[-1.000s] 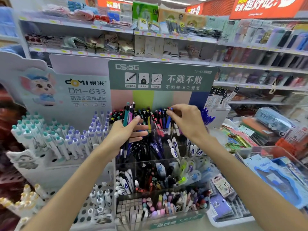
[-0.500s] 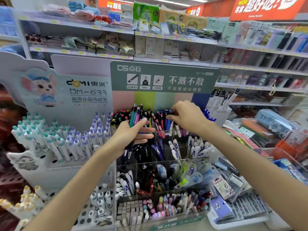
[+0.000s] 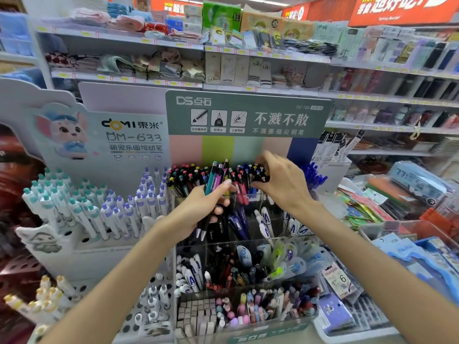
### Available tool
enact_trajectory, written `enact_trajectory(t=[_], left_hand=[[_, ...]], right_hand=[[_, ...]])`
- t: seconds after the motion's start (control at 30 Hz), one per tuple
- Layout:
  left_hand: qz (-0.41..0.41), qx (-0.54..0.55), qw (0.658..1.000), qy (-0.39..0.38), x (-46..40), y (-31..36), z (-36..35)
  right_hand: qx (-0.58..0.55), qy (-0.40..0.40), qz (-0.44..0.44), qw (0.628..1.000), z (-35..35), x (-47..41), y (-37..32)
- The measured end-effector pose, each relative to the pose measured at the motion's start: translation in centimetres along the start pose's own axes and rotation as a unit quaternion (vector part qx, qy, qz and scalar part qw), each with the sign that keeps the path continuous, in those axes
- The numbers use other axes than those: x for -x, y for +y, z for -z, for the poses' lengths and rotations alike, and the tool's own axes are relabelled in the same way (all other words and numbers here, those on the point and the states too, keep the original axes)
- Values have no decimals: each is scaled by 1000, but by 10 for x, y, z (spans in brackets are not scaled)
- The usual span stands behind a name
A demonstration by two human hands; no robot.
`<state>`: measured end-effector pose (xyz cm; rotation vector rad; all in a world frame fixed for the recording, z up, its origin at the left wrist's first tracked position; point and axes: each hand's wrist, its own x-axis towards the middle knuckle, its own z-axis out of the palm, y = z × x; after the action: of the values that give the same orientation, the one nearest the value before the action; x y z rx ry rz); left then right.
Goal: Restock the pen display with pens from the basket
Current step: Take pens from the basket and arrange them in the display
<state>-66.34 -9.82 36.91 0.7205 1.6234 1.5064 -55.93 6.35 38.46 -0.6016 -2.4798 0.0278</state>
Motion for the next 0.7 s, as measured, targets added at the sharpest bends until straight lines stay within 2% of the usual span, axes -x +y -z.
enact_trajectory(t=[0.13, 0.23, 0.3, 0.33, 0.37, 0.43, 0.5, 0.63, 0.67, 0.7], left_hand=[[-9, 19, 1000, -5, 0, 1, -7], [-25, 25, 999, -22, 2, 3, -10], [-38, 17, 998, -40, 4, 3, -12], [-45, 5, 998, -51, 5, 3, -14], [-51, -6, 997, -65, 6, 2, -16], [-55, -19, 994, -93, 7, 0, -20], [-44, -13, 994, -104, 8, 0, -24], [-36, 39, 996, -73, 8, 1, -27], [-42, 42, 996, -67, 7, 2, -27], [-50, 40, 996, -62, 7, 3, -26]], right_hand=[[-42, 51, 2, 998, -8, 10, 1], [-43, 46, 19, 998, -7, 13, 2], [-99, 50, -2, 994, 1, 12, -2], [-162, 45, -41, 985, 8, 10, -6], [-235, 16, -88, 968, 15, 8, -10], [-353, -117, -165, 914, 27, 6, -15], [-444, -206, -191, 851, 34, 8, -21], [-593, -197, -219, 750, 36, 16, -17], [-614, -185, -227, 734, 36, 17, -16], [-617, -164, -234, 734, 38, 18, -14]])
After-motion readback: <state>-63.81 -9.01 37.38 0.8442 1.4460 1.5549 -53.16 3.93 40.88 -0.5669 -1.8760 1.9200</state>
